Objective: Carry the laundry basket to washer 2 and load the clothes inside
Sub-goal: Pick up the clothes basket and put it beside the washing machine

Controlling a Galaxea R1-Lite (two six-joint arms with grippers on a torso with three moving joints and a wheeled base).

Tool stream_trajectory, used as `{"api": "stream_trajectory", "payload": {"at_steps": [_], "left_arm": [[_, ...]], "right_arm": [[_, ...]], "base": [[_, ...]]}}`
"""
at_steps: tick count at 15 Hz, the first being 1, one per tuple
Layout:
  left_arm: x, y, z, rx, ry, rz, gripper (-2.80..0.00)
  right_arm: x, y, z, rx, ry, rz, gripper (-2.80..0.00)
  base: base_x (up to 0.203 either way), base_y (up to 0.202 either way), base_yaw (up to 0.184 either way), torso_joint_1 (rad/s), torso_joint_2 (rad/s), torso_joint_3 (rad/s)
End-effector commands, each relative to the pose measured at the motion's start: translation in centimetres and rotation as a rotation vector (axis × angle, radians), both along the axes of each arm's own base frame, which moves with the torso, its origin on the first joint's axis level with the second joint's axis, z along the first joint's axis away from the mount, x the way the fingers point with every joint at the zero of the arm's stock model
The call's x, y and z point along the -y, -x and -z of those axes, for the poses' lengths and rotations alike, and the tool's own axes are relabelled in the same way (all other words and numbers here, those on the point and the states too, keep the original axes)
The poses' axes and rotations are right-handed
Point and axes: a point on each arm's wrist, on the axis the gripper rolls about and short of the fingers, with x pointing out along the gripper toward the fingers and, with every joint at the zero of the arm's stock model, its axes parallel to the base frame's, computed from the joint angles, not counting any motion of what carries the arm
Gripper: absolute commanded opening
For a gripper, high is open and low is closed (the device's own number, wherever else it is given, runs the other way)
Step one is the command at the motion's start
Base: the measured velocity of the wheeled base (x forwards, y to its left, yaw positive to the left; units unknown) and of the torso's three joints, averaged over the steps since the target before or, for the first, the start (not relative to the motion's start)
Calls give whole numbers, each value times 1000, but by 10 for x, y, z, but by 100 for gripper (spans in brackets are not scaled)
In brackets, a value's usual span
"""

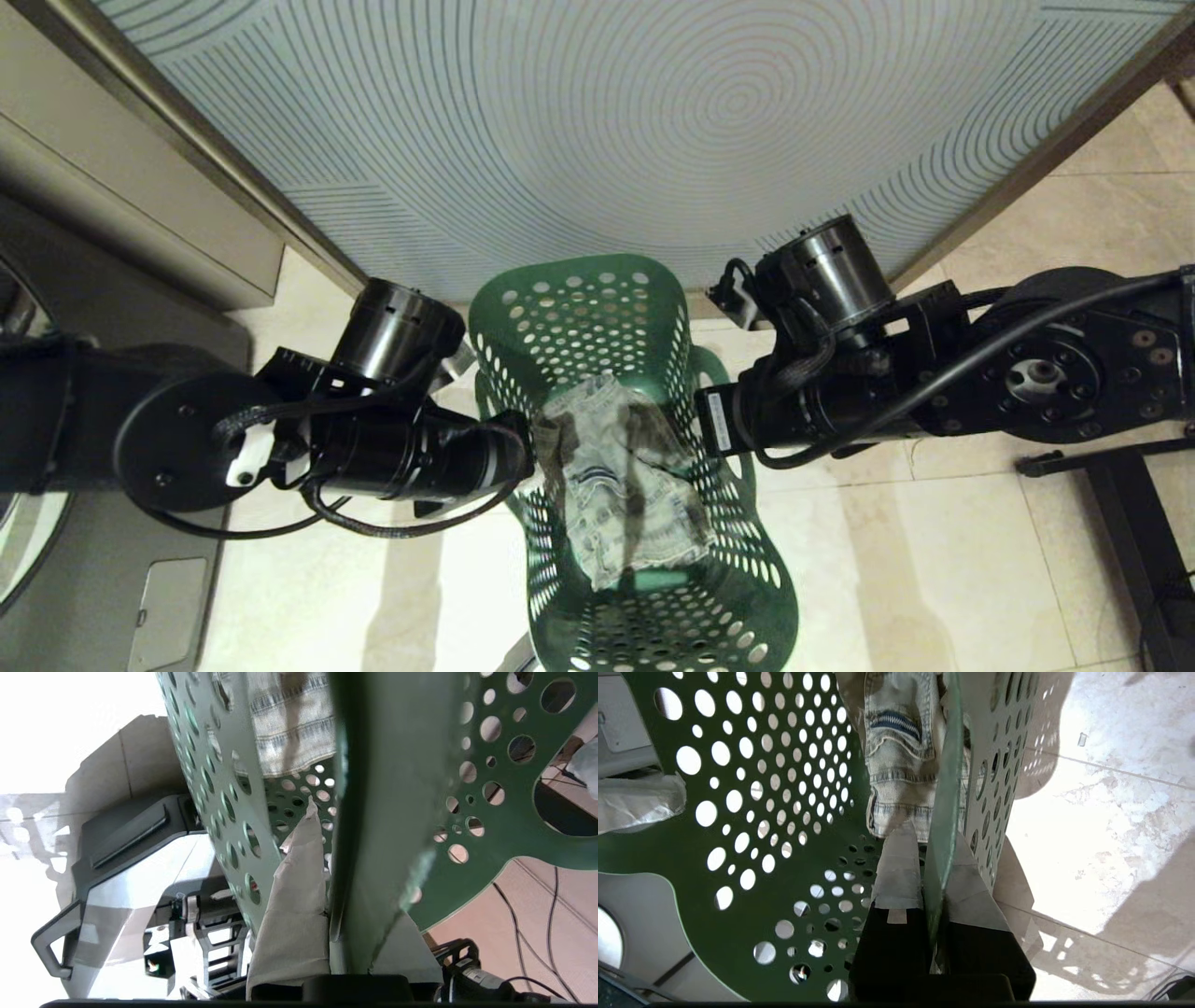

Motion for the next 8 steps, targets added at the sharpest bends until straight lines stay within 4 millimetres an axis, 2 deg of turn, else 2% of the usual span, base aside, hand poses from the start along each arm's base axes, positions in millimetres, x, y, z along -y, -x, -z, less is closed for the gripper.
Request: {"api": "stream_trajectory", "payload": {"at_steps": [1, 4, 8], "left_arm": [[1, 0, 1, -4, 0, 0, -280], [2, 0, 2, -5, 0, 1, -280], [3, 1, 1, -5, 0, 7, -280]], "right_arm": [[0, 0, 1, -2, 1, 2, -280], [0, 0, 1, -1, 2, 2, -280], [0, 0, 1, 2, 13, -5, -280]], "base": [[0, 0, 0, -110, -6, 27], [0, 0, 0, -32, 5, 99], [0, 0, 0, 14, 2, 221]]}}
